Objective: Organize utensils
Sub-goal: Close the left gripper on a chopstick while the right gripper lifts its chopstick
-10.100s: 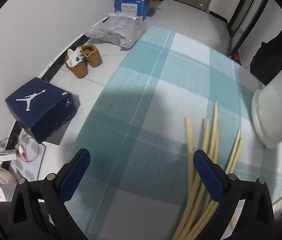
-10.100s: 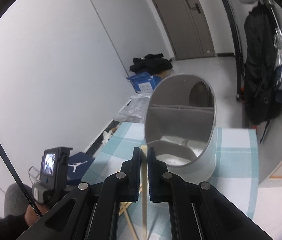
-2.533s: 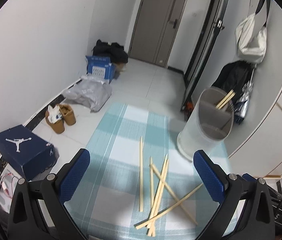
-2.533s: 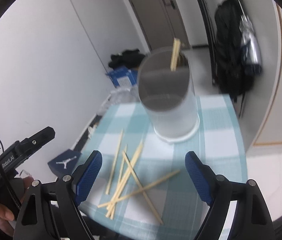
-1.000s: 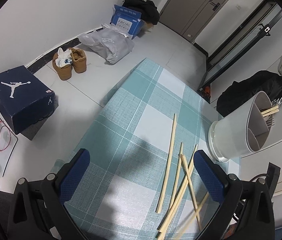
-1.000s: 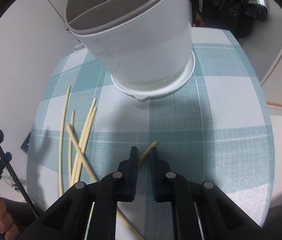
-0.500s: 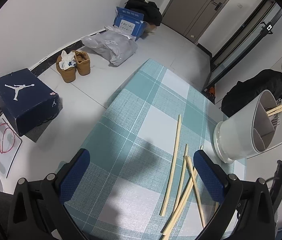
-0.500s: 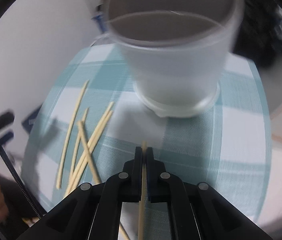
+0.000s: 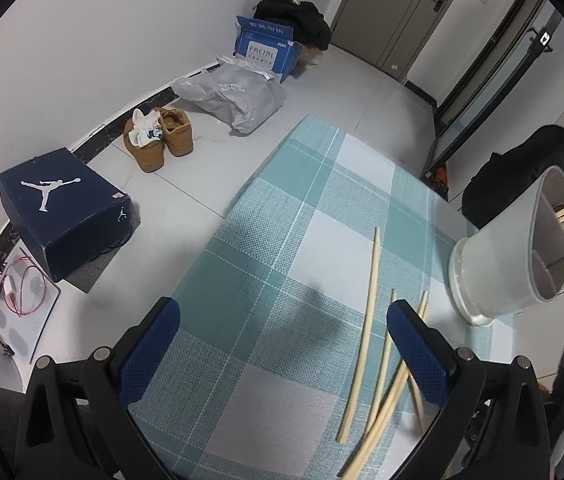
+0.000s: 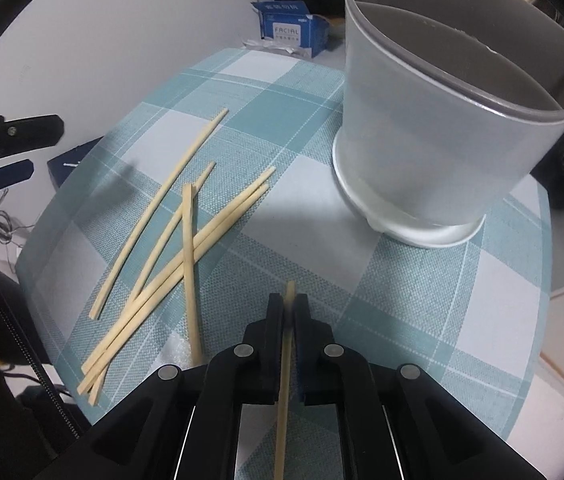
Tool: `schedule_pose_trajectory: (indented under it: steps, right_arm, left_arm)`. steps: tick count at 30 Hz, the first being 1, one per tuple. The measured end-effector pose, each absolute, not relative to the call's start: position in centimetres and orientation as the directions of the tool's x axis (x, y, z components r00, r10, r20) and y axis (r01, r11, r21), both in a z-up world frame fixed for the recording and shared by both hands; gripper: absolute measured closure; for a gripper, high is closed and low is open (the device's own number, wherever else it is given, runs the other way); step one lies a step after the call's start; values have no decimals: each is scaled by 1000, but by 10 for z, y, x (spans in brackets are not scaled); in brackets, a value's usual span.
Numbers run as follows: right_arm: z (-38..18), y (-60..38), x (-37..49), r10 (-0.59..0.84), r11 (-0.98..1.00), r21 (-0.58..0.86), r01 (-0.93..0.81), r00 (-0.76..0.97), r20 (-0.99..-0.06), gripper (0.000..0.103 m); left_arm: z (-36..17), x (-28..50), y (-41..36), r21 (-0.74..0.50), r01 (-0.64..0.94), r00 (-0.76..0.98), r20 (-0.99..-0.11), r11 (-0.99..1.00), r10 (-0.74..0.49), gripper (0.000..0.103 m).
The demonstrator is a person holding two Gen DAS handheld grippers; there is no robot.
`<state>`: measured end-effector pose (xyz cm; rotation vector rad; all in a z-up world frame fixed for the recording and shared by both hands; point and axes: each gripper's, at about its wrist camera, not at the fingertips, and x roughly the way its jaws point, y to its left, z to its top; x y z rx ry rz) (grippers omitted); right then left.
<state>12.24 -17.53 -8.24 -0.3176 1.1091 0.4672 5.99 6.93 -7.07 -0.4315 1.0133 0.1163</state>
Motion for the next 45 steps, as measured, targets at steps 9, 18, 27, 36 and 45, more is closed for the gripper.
schedule_pose_trajectory:
  steps: [9,18,27,36,45]
  right_arm:
    - [-80,-185,130,277,863,60,-502,371,-886,100]
    - [-30,-231,136,540,824,351,-445,430,-723,100]
    - [1,-275,139,627,778,493,-388,515,-584,100]
    - [9,-280,134,632,774,496,-393,534,-562,100]
    - [11,-279,128,629,776,487,-401,551,-548,100]
  left_arm:
    - [-77,79,53,-172,-206,479,-876,963,-54,1]
    - [-74,117,41,-147,-136,445,-892,980,-72,1]
    - [-94,143,5,-35,4,328,-944,999,-34,19]
    - [-100,156,-2,-38,-27,295,-955,999,-28,66]
    - [-98,168,-26,-44,-29,274,-961,999,-35,101]
